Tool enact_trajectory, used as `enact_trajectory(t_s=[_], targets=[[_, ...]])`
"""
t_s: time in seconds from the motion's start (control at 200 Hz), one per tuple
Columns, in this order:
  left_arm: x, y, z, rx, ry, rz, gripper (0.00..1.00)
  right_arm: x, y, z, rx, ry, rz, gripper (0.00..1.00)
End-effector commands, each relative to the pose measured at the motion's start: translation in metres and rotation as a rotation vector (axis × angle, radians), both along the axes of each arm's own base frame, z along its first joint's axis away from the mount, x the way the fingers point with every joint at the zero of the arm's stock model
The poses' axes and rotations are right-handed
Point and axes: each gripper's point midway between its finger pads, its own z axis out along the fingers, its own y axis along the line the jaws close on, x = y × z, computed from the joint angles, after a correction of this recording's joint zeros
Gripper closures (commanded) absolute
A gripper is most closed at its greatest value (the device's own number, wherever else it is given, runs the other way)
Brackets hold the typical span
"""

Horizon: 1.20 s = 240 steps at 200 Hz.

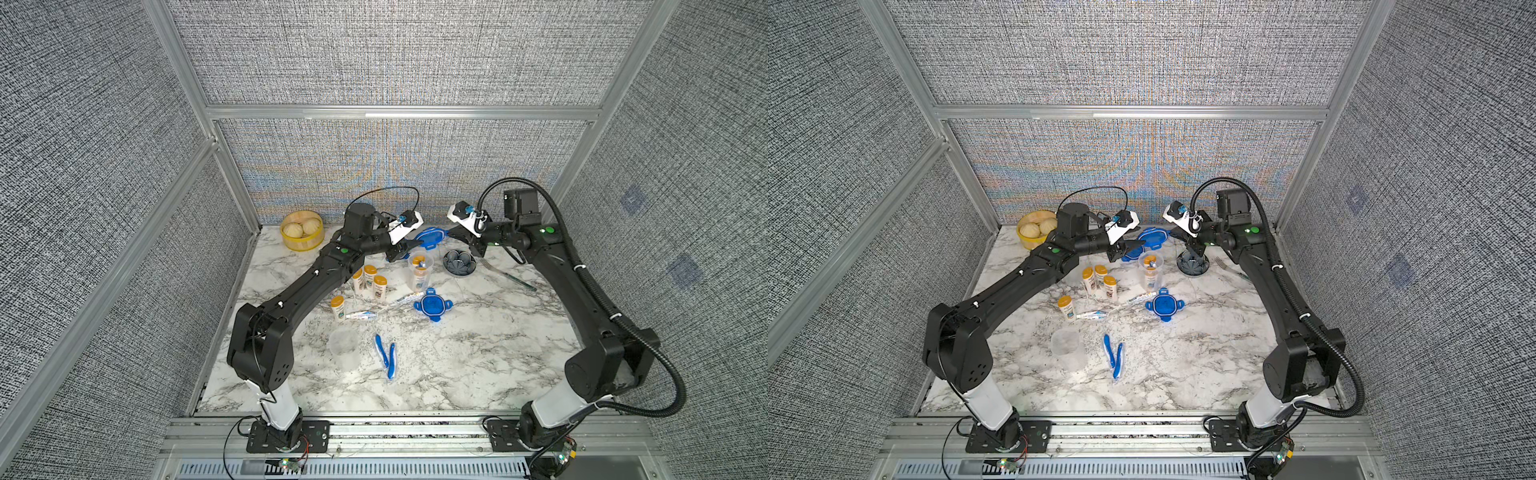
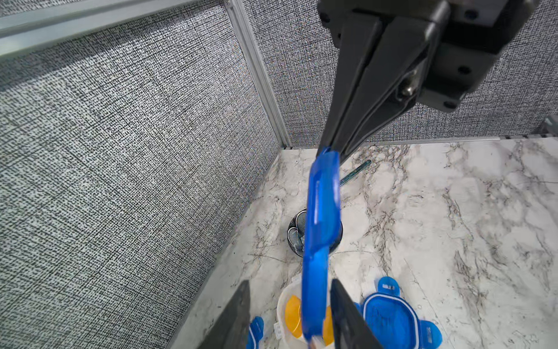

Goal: Pack away toiletry kits
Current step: Pick up the lid from the center of the board.

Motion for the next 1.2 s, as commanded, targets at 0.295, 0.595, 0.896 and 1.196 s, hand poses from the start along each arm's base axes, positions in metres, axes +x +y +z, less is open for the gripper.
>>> enact_trajectory(t_s=[0.295,0.595,0.896,1.196], targets=[[0.001,0.000,0.009,-0.010,-0.042,0.006,1.00,0.014,0.010,0.003,0.039,-0.057,-0.011,1.00],[0.024,0.000,0.018,-0.039,-0.115,0.175,1.00,0.021,-0.007,0.024,0.289,0.130,-0.298,0.51],[0.045,-0.008,0.029,0.025,-0.481,0.381,1.00,-0.003,-0.008,0.027,1.164,0.965,-0.605,0.48],[0.036,-0.021,0.017,0.087,-0.638,0.316,1.00,0.001,0.002,0.020,1.400,1.146,-0.600,0.48]])
